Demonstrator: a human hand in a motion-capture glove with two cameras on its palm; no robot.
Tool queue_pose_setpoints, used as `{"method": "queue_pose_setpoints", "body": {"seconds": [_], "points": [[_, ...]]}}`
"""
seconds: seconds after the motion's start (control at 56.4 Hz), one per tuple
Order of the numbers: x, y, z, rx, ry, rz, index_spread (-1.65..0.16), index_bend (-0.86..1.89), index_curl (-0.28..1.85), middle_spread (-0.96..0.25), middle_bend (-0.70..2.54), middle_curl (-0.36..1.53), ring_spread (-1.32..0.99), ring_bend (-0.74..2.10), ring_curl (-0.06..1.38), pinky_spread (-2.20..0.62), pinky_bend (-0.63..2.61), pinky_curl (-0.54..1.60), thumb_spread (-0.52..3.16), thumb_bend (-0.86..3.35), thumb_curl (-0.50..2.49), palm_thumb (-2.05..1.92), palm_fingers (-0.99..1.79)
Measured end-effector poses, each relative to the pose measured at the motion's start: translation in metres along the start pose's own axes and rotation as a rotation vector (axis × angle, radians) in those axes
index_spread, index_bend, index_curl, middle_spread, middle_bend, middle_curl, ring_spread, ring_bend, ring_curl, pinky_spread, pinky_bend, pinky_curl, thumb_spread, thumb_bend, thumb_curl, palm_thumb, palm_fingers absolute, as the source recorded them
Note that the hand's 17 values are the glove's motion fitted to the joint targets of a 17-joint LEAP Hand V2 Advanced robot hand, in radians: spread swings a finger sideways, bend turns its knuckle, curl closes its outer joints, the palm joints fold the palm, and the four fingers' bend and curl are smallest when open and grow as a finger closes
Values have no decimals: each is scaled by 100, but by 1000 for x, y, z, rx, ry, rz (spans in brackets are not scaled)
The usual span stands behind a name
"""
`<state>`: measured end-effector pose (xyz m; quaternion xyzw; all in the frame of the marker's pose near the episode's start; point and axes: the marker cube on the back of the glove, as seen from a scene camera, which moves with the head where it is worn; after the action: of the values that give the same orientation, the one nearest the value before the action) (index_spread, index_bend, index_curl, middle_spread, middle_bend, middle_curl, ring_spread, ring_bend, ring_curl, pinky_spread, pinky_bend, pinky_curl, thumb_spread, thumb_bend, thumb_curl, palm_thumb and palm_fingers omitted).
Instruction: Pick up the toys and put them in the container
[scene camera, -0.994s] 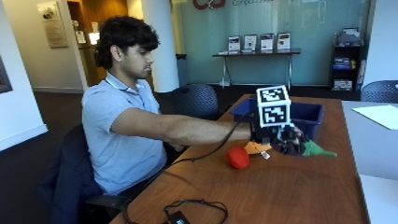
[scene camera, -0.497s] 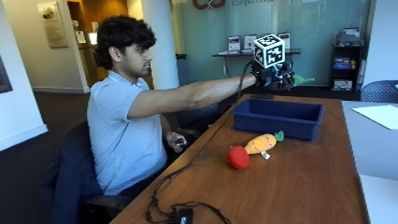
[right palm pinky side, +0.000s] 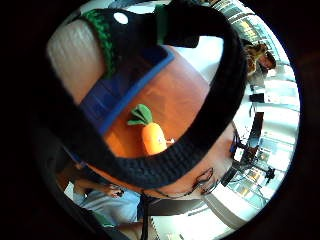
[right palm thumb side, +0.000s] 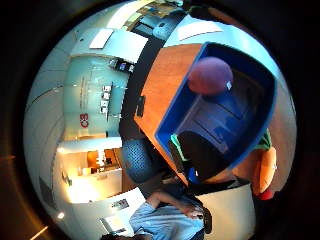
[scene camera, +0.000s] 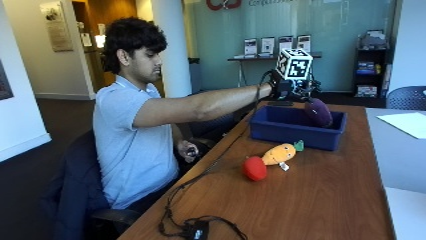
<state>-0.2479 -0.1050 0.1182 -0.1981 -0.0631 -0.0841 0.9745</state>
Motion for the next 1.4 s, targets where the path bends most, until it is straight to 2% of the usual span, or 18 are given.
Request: {"method": "queue_pose_setpoints", "body": {"seconds": [0.142, 0.302, 0.426, 0.532, 0.603, 0.657, 0.674, 0.692, 0.763, 0.781, 0.798, 0.834, 0.958, 1.082, 1.242, 1.402], "points": [[40, 29, 13, -94, 65, 63, -32, 17, 37, 3, 10, 15, 2, 16, 14, 7, 106, 32, 138, -1, 35, 10, -21], [91, 70, 61, -220, 196, 150, -30, 7, 30, 4, 10, 15, 2, 19, 17, 8, 112, 33, 140, -1, 34, 9, -25], [124, 91, 112, -350, 129, 265, -29, 4, 24, 5, 8, 14, 3, 21, 19, 7, 119, 36, 142, -1, 33, 8, -29], [138, 95, 133, -396, 110, 281, -29, 2, 19, 6, 8, 14, 3, 22, 22, 4, 127, 37, 146, 1, 32, 11, -29], [142, 92, 143, -362, 120, 256, -29, -4, 14, 7, 12, 14, 2, 35, 26, -3, 134, 39, 154, 6, 33, 17, -20], [142, 89, 148, -301, 102, 213, -29, -9, 8, 7, 19, 17, 0, 55, 31, -13, 141, 40, 163, 12, 34, 25, -2], [141, 87, 149, -275, 94, 199, -29, -13, 5, 6, 27, 19, -3, 71, 36, -17, 142, 41, 168, 16, 35, 29, 17], [139, 85, 150, -250, 90, 188, -30, -14, 3, 6, 29, 20, -4, 78, 35, -20, 143, 39, 168, 18, 35, 31, 20], [134, 79, 148, -168, 87, 151, -30, -9, -2, 3, 46, 26, -11, 107, 44, -27, 145, 40, 170, 31, 40, 47, 43], [133, 78, 147, -153, 85, 144, -30, -9, -3, 3, 48, 27, -12, 110, 45, -28, 145, 40, 170, 34, 40, 49, 42], [133, 78, 145, -141, 84, 138, -29, -2, -1, 2, 53, 29, -14, 117, 48, -29, 145, 41, 167, 38, 44, 57, 56], [133, 77, 142, -124, 87, 131, -29, 2, -1, 2, 58, 31, -15, 122, 50, -31, 144, 40, 164, 43, 47, 66, 62], [137, 75, 119, -65, 79, 151, -28, 11, 1, 1, 66, 37, -17, 130, 55, -34, 141, 41, 157, 51, 57, 81, 67], [129, 67, 70, 38, 51, 176, -28, 11, 2, 0, 69, 41, -19, 131, 56, -35, 142, 42, 152, 52, 64, 87, 66], [93, 53, -3, 175, -9, 120, -28, 10, 2, -1, 69, 44, -19, 132, 56, -36, 145, 44, 148, 51, 70, 87, 62], [47, 27, -38, 223, -28, 66, -28, 11, 2, -1, 67, 47, -20, 132, 55, -36, 149, 45, 150, 52, 74, 87, 58]]}}
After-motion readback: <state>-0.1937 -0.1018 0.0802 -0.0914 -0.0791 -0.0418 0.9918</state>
